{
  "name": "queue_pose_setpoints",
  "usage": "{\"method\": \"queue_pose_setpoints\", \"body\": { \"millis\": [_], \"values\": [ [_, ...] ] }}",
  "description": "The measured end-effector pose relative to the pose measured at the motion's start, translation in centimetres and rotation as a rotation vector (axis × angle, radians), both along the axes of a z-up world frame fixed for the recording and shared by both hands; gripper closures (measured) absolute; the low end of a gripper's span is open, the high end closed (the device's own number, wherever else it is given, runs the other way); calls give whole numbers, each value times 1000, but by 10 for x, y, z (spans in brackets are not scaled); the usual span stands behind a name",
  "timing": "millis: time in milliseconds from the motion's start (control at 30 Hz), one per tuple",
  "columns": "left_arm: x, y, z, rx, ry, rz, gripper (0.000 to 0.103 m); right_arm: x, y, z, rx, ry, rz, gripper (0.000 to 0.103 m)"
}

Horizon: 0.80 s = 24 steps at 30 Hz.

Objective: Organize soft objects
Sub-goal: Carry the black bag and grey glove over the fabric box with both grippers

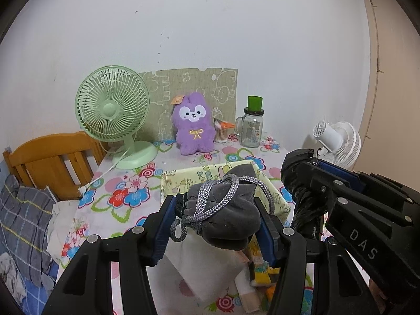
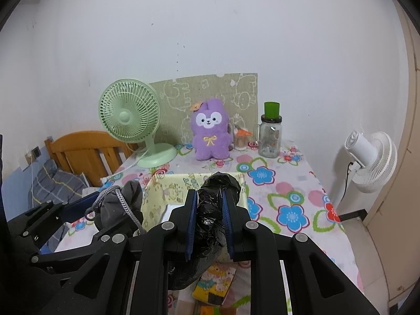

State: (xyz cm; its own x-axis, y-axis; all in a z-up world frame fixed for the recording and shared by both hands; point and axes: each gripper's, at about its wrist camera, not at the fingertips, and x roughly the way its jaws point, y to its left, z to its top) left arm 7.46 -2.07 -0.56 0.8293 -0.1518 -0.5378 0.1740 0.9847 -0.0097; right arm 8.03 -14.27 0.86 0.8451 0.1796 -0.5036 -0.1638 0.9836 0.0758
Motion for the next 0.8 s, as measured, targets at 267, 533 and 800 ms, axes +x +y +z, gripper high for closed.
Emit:
{"method": "queue_pose_setpoints", "body": {
  "millis": [267, 533, 800],
  "values": [
    [18, -1, 0, -2, 7, -5, 45, 20, 4, 1, -6, -3, 10, 81],
    [40, -2, -2, -6, 15, -2, 45, 41, 8, 0, -14, 9, 17, 81],
    [62, 1, -8, -9, 33, 8, 45, 64, 8, -5, -12, 27, 19, 81]
  ]
}}
